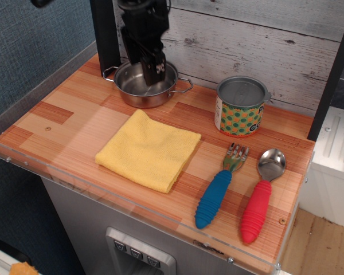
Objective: Put the pot onto the yellow napkin
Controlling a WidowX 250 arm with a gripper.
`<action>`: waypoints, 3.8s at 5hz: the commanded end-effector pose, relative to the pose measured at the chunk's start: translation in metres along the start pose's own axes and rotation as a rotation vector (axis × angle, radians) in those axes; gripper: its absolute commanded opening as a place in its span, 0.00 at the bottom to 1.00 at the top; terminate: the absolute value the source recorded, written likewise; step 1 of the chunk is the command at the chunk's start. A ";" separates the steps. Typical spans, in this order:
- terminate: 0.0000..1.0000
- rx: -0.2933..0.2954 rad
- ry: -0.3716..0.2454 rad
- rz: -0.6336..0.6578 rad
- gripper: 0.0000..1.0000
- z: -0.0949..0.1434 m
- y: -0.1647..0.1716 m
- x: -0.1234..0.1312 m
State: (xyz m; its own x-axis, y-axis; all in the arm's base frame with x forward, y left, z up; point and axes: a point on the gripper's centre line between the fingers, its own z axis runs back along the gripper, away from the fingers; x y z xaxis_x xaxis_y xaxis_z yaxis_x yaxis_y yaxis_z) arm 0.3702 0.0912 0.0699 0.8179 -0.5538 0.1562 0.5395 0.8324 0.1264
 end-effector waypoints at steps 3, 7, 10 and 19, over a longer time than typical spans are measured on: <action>0.00 0.078 0.040 -0.046 1.00 -0.019 -0.002 0.016; 0.00 0.059 0.013 -0.008 0.00 -0.039 0.004 0.012; 0.00 0.134 -0.019 0.013 0.00 -0.005 0.007 0.002; 0.00 0.116 -0.019 -0.200 0.00 0.005 -0.110 -0.031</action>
State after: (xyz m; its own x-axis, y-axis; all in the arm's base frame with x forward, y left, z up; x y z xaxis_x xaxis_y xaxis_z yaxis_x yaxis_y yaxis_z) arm 0.2710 0.0159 0.0417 0.7096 -0.6963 0.1078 0.6637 0.7119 0.2297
